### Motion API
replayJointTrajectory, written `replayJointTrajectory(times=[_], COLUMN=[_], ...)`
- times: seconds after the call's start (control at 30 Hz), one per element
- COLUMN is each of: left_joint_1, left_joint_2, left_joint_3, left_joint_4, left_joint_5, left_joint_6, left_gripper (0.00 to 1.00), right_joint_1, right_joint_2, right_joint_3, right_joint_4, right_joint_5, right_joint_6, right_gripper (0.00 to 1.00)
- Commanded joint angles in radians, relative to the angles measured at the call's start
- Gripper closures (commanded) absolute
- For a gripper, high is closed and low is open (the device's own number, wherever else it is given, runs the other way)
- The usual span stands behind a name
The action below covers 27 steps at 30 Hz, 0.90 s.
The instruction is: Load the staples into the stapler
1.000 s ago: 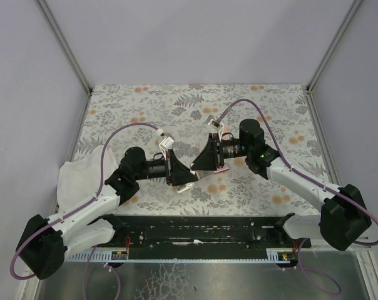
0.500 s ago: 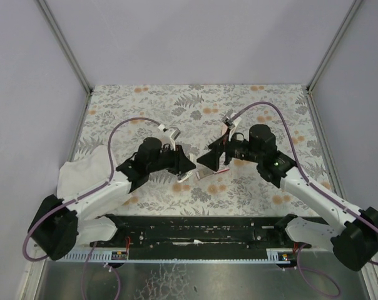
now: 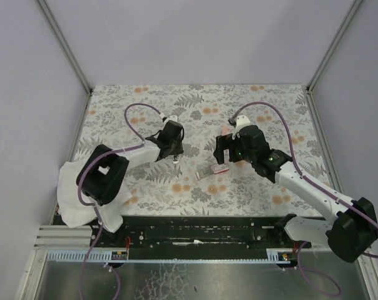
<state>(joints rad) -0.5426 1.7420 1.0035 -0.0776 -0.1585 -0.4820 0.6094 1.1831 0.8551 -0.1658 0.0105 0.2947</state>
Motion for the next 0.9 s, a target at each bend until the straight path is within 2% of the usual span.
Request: replayJointTrajectory(times=[0.0, 0.07, 0.13, 0.23, 0.37, 0.6, 0.87], left_joint_1=[0.015, 0.021, 0.027, 0.027, 0.03, 0.035, 0.079], left_joint_2=[0.058, 0.076, 0.092, 0.104, 0.095, 0.037, -0.258], left_joint_3=[0.067, 0.067, 0.071, 0.069, 0.057, 0.026, -0.106], left_joint_4=[-0.007, 0.01, 0.014, 0.013, 0.025, 0.054, 0.078], left_joint_5=[-0.141, -0.143, -0.137, -0.129, -0.109, -0.069, -0.038], left_joint_6=[-0.005, -0.009, -0.013, -0.016, -0.012, 0.008, 0.008], left_gripper=[1.0, 0.96, 0.88, 0.66, 0.46, 0.24, 0.09], right_joint_1=[-0.003, -0.003, -0.003, -0.003, -0.003, -0.003, -0.022], right_joint_2=[0.0, 0.008, 0.023, 0.052, 0.086, 0.159, 0.395], right_joint_3=[-0.012, -0.022, -0.028, -0.028, -0.019, 0.049, 0.261], right_joint_4=[-0.003, -0.002, -0.001, 0.001, 0.008, -0.014, -0.093], right_joint_5=[0.129, 0.151, 0.166, 0.173, 0.168, 0.185, 0.278], right_joint_6=[0.011, 0.017, 0.024, 0.033, 0.043, 0.048, 0.068], right_gripper=[0.01, 0.01, 0.01, 0.01, 0.01, 0.01, 0.06])
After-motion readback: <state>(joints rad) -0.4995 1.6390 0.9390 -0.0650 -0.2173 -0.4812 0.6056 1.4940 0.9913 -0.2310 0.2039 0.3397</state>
